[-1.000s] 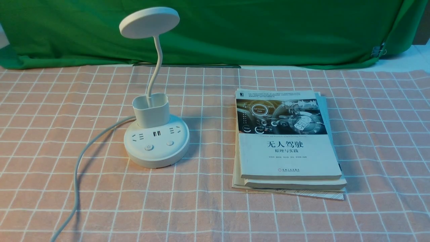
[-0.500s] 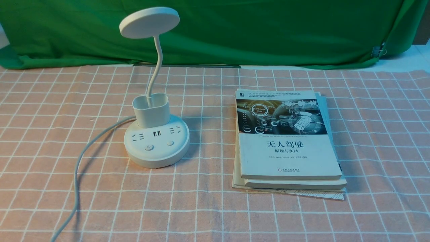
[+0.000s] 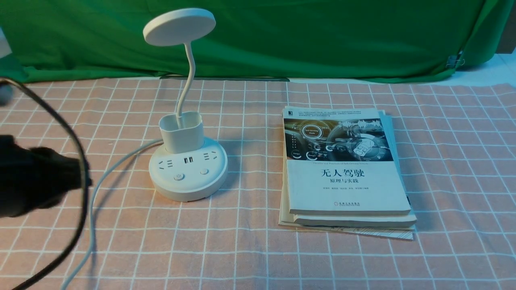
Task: Turn on the table lamp on the pink coffee tablecloth with your hand.
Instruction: 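Press the power button on the lamp base to turn the lamp on with the left gripper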
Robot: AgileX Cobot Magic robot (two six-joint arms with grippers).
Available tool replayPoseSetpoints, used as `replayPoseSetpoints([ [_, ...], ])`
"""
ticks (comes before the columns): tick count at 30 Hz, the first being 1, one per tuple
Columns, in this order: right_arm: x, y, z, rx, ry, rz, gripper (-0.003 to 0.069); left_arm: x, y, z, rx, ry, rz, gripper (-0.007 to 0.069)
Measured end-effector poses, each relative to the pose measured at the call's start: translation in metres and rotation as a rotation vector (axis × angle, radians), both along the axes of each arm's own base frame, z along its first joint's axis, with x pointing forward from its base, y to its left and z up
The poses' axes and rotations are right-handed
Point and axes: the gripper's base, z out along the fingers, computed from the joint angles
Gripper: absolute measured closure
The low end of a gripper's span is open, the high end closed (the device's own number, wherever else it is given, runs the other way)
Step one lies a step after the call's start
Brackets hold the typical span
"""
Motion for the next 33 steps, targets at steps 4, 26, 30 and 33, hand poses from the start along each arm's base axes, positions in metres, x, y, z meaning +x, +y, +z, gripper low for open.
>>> replayPoseSetpoints([
  [4, 0.000, 0.000, 0.000, 0.000, 0.000, 0.000, 0.0418, 0.021, -0.020, -0.020, -0.028, 0.074, -0.080, 0.0629],
  [26, 0.000, 0.000, 0.000, 0.000, 0.000, 0.000, 0.0418, 0.172, -0.135, -0.111, 0.426, 0.229, -0.211, 0.0629],
  [30, 0.000, 0.000, 0.000, 0.000, 0.000, 0.000, 0.0418, 0.178, -0.137, -0.117, 0.423, 0.225, -0.188, 0.0629],
  [33, 0.000, 0.000, 0.000, 0.000, 0.000, 0.000, 0.0418, 0.179, -0.136, -0.118, 0.415, 0.229, -0.179, 0.0628],
])
